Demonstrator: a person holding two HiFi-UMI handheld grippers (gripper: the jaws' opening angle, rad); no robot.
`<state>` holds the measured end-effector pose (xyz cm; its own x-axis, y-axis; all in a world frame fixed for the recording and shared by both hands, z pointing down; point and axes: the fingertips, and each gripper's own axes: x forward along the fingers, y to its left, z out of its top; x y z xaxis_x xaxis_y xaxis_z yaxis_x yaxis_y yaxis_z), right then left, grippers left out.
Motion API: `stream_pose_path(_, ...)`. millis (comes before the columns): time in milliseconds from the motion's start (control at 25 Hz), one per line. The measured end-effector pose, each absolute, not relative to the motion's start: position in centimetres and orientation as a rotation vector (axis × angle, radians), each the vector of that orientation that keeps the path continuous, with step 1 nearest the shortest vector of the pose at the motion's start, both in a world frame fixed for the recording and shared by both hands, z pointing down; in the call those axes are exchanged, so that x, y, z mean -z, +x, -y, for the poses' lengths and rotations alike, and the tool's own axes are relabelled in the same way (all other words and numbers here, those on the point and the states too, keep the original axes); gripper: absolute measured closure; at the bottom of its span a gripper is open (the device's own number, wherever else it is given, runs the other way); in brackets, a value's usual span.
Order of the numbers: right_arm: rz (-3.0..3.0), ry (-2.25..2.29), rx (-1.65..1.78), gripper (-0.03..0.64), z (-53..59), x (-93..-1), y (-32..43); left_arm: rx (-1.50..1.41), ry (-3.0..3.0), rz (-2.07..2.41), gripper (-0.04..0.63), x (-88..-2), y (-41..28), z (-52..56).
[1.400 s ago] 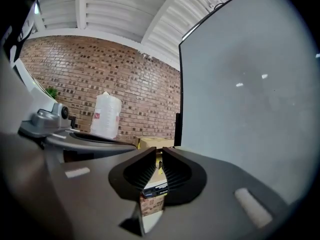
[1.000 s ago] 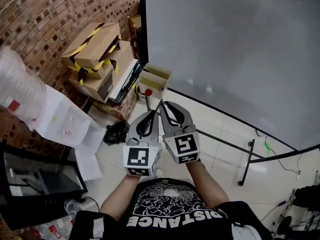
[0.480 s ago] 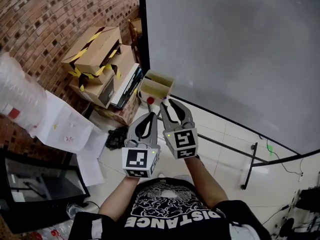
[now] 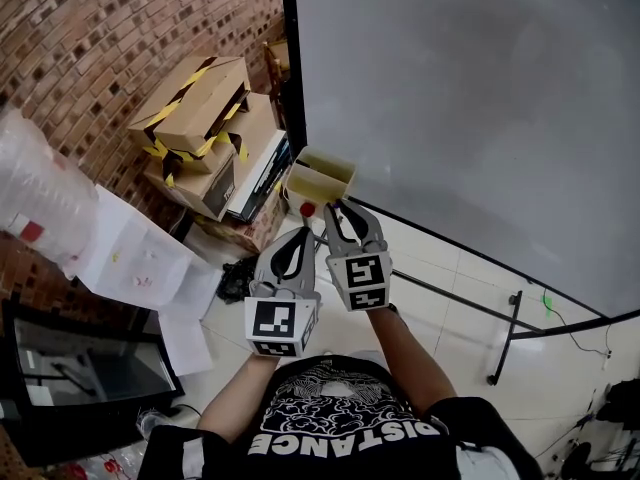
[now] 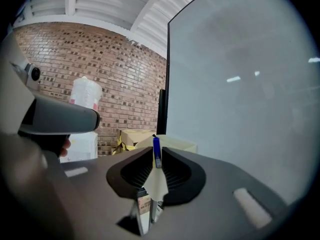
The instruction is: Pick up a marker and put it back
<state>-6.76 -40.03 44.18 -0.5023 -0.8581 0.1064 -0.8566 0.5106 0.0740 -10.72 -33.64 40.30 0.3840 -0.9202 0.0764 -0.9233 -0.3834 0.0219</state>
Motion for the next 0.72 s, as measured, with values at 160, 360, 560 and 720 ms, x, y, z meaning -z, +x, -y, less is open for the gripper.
stream_pose_path(160,2.602,1.517,0.043,0.578,40.3,-44.2,-6.6,-0.082,2.564,1.711,0.591,-40.3,-10.9,34.1)
stream_pose_path(360,2.592,1.51,0.066,0.581,40.4,-44.2,-6.8,-0.083,2.566,1.704,0.591,-40.4,-10.8,34.2)
stream_pose_path(560,2.586,1.514,0.085,0.581,40.2,-43.8,-6.8,-0.079,2.564,1.702,0.591,-40.3,-10.9,34.1)
stream_pose_path(720,2.593,1.521,0.105,0.581,39.8,-42.8,-6.6,-0.065,2.56,1.705,0.591,-40.1,-11.0,33.8)
